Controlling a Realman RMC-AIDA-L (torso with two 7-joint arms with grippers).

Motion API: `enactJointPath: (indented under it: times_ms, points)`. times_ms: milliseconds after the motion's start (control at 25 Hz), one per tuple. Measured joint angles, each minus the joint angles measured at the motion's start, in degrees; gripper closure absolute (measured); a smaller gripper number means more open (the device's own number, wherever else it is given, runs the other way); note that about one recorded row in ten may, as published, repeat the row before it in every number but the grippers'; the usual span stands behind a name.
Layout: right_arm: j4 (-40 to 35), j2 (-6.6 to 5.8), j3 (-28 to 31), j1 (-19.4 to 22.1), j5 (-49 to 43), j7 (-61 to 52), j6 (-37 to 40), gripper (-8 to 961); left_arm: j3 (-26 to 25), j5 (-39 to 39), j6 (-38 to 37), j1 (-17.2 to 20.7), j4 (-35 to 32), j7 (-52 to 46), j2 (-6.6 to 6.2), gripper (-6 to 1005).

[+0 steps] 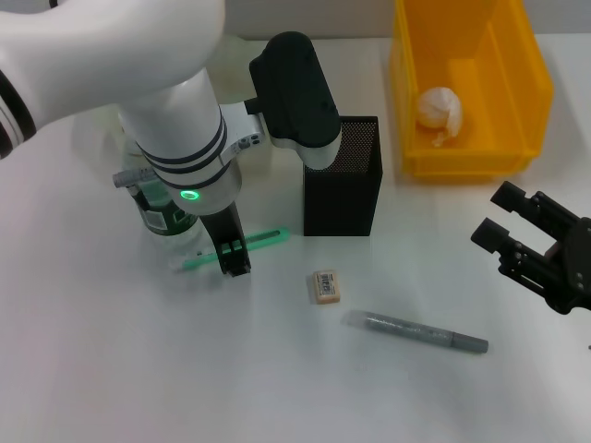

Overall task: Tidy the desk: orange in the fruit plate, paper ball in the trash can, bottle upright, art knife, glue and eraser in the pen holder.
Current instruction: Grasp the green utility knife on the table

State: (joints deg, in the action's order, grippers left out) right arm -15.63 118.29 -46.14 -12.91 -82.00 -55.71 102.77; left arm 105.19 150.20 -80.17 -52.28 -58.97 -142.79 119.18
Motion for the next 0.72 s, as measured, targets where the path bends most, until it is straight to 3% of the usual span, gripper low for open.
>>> enactJointPath:
  times_ms: [720]
  points:
    - [0.17, 0.09, -0.05, -0.09, 0.00, 0.08, -0.03, 232, 0.14, 0.14, 0.25, -0.66, 0.18, -0.11, 0.00, 617]
